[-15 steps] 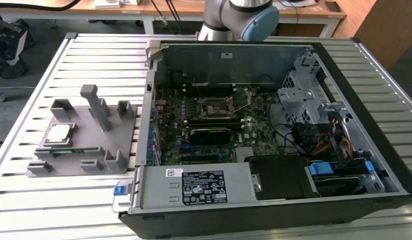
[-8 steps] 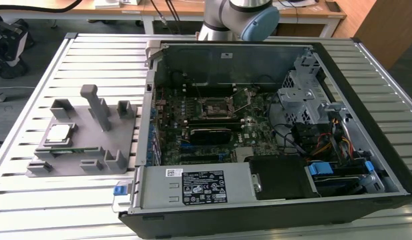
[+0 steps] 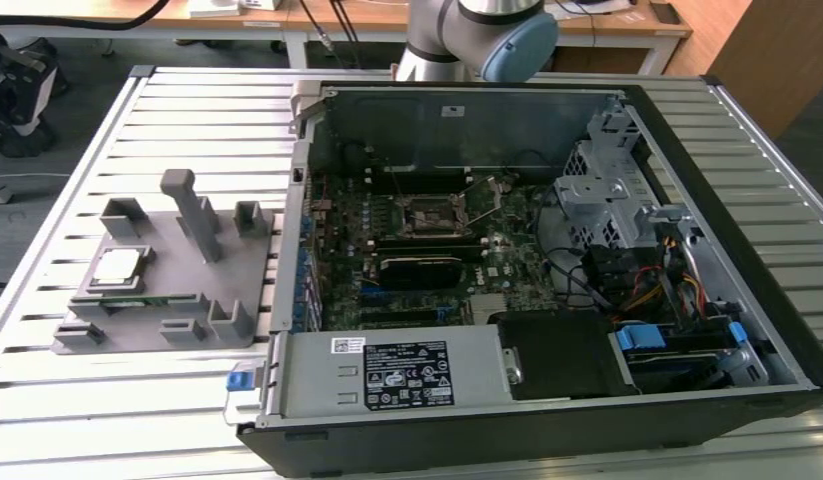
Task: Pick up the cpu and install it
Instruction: 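Pick up the cpu and move it towards the insertion slot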
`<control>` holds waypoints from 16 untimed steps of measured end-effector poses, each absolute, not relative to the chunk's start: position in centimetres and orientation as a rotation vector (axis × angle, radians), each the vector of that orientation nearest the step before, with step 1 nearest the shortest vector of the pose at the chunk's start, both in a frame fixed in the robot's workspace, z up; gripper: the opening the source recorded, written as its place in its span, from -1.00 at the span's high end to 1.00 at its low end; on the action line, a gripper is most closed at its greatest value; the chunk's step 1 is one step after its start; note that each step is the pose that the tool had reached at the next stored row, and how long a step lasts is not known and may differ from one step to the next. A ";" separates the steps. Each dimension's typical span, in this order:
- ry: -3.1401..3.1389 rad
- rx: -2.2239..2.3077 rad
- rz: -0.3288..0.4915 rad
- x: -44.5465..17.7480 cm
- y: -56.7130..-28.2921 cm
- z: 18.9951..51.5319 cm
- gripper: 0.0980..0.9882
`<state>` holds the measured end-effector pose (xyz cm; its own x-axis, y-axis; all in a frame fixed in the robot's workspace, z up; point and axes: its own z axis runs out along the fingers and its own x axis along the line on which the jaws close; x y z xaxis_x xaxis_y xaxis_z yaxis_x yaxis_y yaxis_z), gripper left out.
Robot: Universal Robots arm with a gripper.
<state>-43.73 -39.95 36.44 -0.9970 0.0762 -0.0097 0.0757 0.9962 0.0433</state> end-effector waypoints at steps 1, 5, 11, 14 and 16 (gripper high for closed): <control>3.127 0.119 0.067 -43.7 -40.0 36.4 0.98; 3.127 0.119 0.067 -43.7 -40.0 36.3 0.98; 3.127 0.119 0.067 -43.7 -40.0 36.2 0.98; 3.127 0.119 0.067 -43.7 -40.0 36.2 0.98; 3.127 0.119 0.067 -43.7 -40.0 36.0 0.98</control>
<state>-43.73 -39.96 36.00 -0.9970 0.0762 -0.0096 0.0758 0.9962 0.0432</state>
